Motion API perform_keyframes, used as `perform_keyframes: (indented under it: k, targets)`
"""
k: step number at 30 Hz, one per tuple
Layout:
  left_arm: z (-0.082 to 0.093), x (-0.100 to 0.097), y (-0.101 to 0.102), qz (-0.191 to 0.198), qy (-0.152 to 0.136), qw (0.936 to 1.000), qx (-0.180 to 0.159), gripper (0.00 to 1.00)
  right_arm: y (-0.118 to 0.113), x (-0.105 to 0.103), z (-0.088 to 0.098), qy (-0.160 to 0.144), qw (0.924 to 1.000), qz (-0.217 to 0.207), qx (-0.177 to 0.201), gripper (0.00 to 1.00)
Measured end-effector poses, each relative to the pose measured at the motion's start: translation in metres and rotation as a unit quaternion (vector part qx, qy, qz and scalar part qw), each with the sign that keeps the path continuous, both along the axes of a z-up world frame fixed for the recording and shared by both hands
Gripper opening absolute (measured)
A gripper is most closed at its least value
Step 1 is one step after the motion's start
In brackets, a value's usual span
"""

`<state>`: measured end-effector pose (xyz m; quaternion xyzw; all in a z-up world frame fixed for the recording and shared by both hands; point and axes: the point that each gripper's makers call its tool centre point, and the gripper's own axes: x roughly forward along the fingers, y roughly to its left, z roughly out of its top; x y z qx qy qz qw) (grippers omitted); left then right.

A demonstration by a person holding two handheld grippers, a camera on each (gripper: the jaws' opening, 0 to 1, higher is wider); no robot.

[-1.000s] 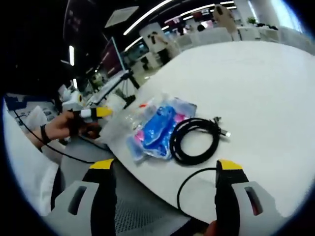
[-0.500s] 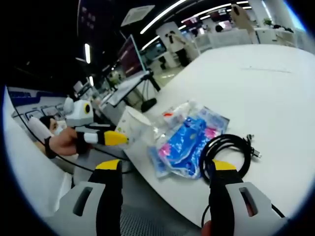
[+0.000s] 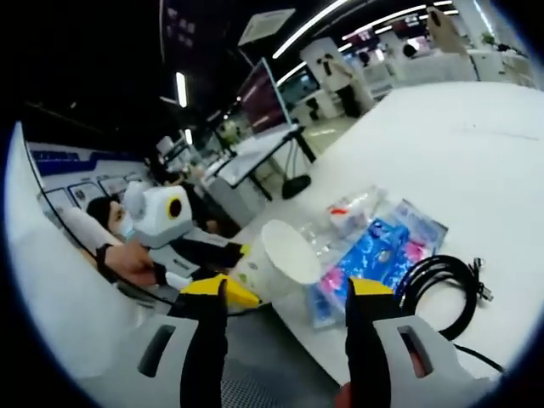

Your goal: Arrange the tabletop items into an orderly group along one side of the table until the central work area is clear of visible clutter.

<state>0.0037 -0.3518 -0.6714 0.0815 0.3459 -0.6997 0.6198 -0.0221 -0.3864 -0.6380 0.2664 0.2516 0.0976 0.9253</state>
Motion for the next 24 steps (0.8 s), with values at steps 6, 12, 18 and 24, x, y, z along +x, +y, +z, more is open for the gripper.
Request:
perform_keyframes:
  k: [6, 12, 18, 24]
  targets:
    - [0.002, -0.010, -0.001, -0.035, -0.017, 0.9992, -0.002, 0.38, 0.011, 0.002, 0.002, -0.005, 0.9997, 0.017, 0.015, 0.48]
    - [0.000, -0.021, 0.001, -0.077, -0.045, 0.9960, 0.001, 0.38, 0.020, 0.002, 0.005, -0.013, 0.9991, 0.027, 0.029, 0.40]
    - [0.003, -0.029, 0.001, -0.101, -0.054, 0.9934, -0.005, 0.38, 0.031, 0.003, 0.007, -0.016, 0.9981, 0.036, 0.046, 0.26]
    - [0.000, -0.034, 0.003, -0.121, -0.064, 0.9906, 0.001, 0.38, 0.031, 0.006, 0.013, -0.030, 0.9969, 0.031, 0.065, 0.07]
